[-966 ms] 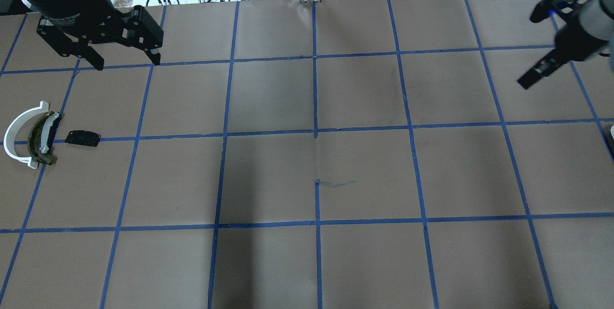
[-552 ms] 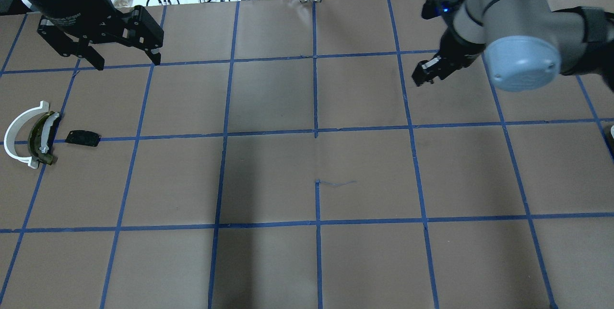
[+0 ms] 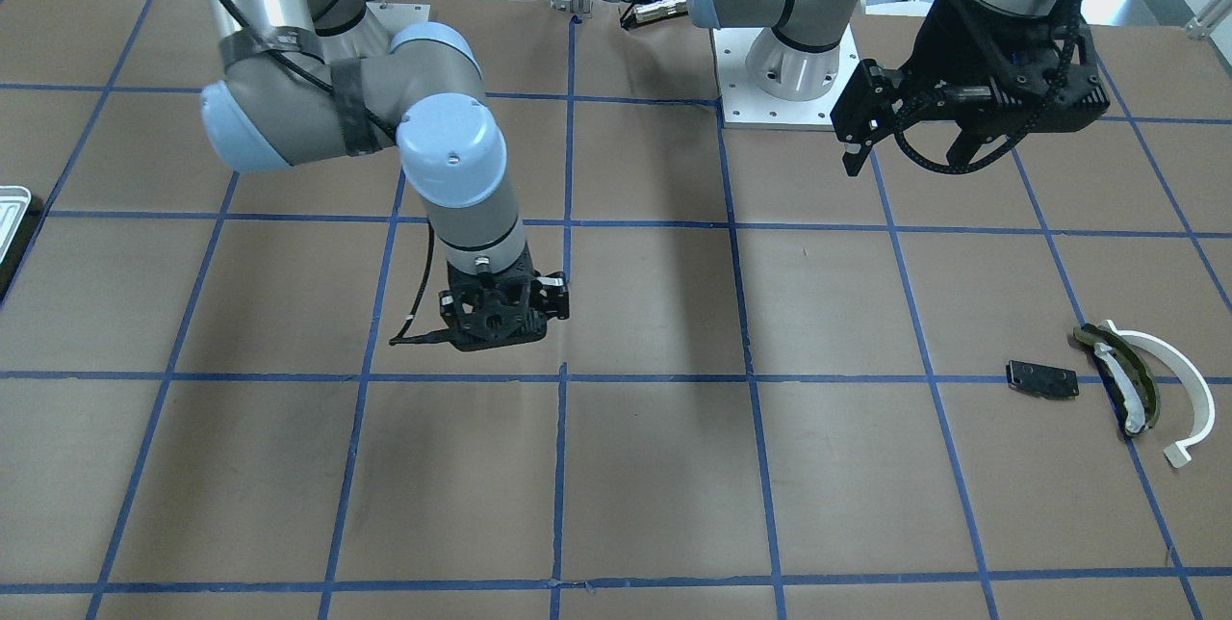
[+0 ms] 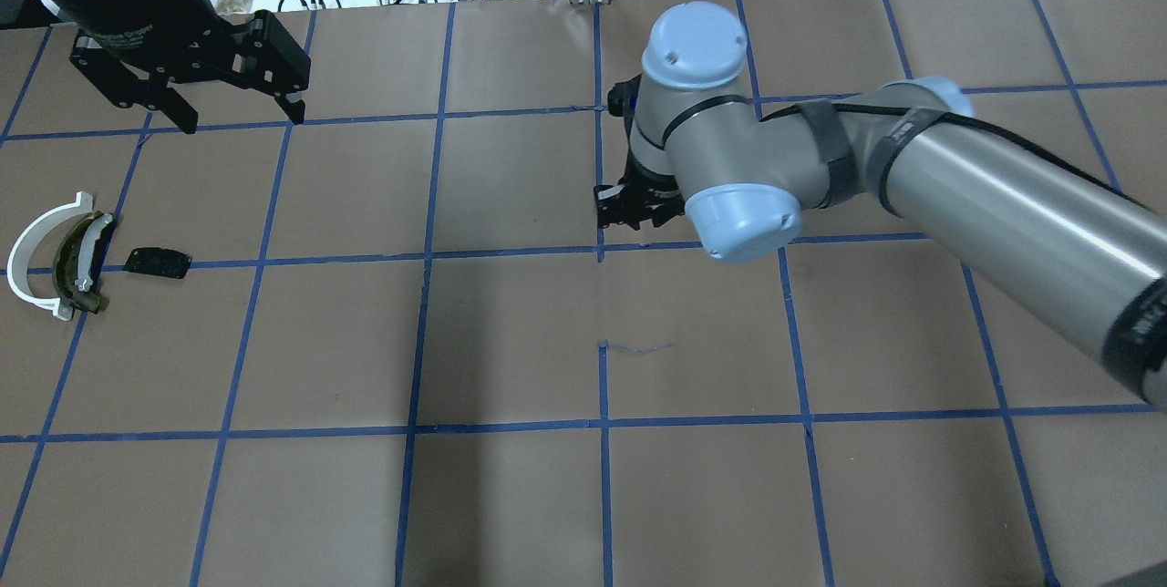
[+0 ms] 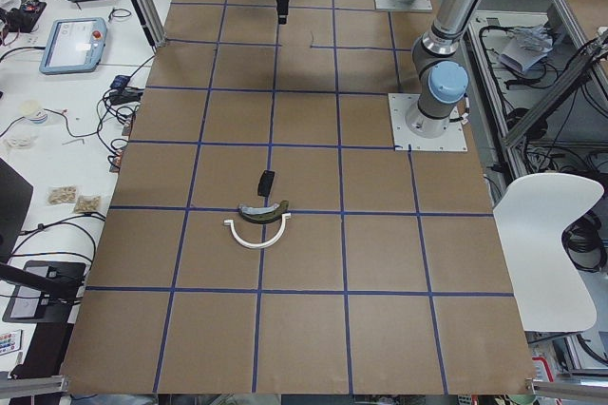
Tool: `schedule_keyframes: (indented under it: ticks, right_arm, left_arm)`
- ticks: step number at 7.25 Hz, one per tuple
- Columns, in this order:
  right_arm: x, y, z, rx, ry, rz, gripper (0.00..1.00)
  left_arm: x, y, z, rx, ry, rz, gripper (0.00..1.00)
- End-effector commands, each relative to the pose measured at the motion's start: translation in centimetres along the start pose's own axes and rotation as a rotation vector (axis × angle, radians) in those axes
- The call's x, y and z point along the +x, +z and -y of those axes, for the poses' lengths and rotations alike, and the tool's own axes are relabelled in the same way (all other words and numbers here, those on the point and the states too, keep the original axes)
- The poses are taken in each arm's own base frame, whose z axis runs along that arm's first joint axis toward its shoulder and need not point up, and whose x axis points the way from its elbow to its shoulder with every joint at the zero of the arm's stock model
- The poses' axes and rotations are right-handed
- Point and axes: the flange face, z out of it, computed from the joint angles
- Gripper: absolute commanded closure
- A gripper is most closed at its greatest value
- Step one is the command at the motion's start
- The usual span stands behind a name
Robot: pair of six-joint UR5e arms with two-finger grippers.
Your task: Place bearing gear from tray to pile
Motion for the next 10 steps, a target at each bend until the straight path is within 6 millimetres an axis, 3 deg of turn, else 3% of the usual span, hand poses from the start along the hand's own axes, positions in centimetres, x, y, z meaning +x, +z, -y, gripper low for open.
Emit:
schedule_keyframes:
  ticks: [1,2,3,4,5,6,8,9,10]
  right_arm:
    - [-4.0,3.9,-1.2,-0.008,0.024,-0.003,0.83]
    - [-4.2,4.0,-1.3,-0.008,0.024,-0.004,0.74]
    - [-4.2,4.1,-1.3,-0.017,0.057,-0.007,0.02]
    - [-4.1,3.6,-1.3,-0.024,0.120,-0.014,0.00]
    - [-2.3,2.0,-0.4,-0.017,0.125,-0.056,0.00]
    - [-0.3,-2.9,-0.3,-0.025,0.082,-0.070,0.00]
    - [12.4,-12.4,1.5,-0.041,0.021,-0.079,0.00]
    - [18.2,-15.2,1.3,-0.007,-0.013,-0.089,0.00]
    - [25.3,-16.3,1.1,-0.017,-0.067,-0.134,0.00]
  left_arm:
    - [0.0,-0.1,-0.1,0.002,0.000,0.000,0.00]
    - [0.1,-0.1,-0.1,0.002,0.002,0.000,0.00]
    - [0.0,0.0,0.0,-0.002,0.008,0.004,0.00]
    - [-0.1,-0.1,-0.1,0.000,0.011,0.009,0.00]
    - [-0.1,-0.1,-0.1,0.000,0.009,0.006,0.00]
    - [0.0,-0.1,-0.1,0.000,0.009,0.004,0.00]
    - [0.1,0.2,0.0,-0.012,0.000,0.003,0.00]
    - [0.9,1.0,0.3,-0.029,-0.006,0.001,0.00]
    - [4.1,2.7,0.0,-0.056,-0.046,0.009,0.00]
